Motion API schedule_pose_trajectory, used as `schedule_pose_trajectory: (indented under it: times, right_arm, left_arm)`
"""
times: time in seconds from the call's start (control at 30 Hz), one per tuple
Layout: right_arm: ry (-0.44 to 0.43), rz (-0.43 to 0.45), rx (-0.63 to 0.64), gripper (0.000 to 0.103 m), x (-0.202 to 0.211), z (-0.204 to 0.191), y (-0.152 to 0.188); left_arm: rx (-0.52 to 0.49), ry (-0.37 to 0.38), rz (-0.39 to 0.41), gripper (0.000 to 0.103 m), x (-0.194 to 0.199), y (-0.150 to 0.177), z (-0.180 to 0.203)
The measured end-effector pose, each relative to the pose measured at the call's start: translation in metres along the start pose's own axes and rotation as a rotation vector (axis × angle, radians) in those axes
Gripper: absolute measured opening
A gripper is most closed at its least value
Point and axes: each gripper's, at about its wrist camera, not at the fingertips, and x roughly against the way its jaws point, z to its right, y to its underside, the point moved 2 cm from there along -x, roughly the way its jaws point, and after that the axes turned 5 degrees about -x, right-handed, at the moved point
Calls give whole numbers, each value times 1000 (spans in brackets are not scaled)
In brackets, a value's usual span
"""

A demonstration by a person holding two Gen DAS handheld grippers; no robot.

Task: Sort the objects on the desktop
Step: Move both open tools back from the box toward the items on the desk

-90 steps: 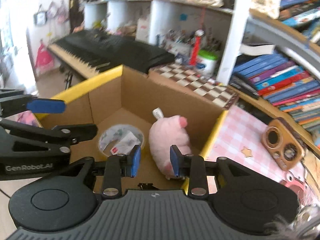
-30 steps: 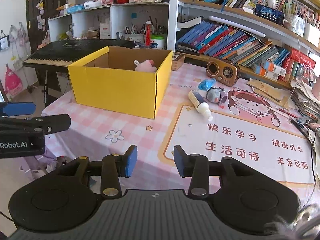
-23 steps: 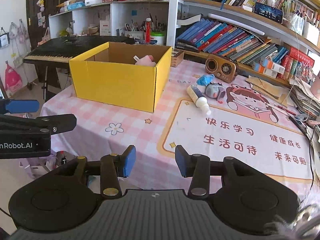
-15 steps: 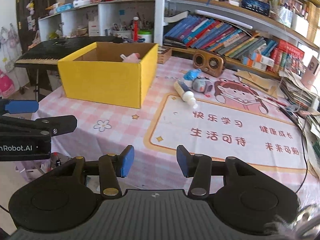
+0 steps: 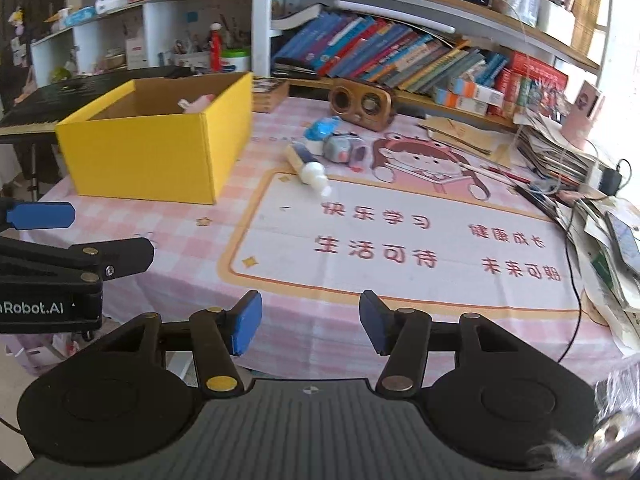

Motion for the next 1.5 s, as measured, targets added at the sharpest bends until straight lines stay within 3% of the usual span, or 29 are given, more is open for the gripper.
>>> schedule_pose_trajectory:
  times: [0.63, 1.5]
  right_arm:
    - [40, -72, -27, 52, -51, 64, -30]
    - [-81, -40, -18, 52, -140, 120, -112]
  left_arm:
    - [-13, 81, -61, 91, -75, -39, 41]
    - [47, -63, -62, 89, -152, -97, 57]
